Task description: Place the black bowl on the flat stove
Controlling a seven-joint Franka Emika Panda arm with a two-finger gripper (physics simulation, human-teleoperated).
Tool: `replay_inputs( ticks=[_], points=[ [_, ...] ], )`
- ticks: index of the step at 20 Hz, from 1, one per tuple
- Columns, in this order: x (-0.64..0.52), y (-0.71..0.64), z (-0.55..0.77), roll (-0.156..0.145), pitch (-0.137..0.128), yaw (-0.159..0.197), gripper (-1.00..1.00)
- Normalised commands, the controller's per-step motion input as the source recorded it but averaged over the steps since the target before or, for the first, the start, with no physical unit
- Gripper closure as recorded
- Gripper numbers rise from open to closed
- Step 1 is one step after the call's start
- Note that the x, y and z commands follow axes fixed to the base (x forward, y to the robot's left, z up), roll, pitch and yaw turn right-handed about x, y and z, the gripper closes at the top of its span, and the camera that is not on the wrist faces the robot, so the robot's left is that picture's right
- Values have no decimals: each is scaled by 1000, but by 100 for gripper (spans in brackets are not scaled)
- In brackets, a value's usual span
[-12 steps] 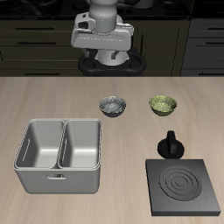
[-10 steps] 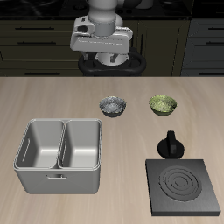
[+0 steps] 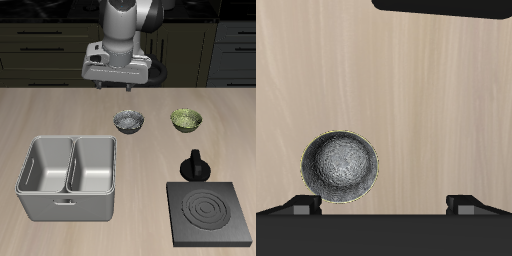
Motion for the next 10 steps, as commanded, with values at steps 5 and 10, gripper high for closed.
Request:
replay_inputs(
  ticks=[5,10],
  points=[
    [87,156,-516,3,69,2,-100],
    [-40,47,-369,-26,28,-9,-100]
  ],
)
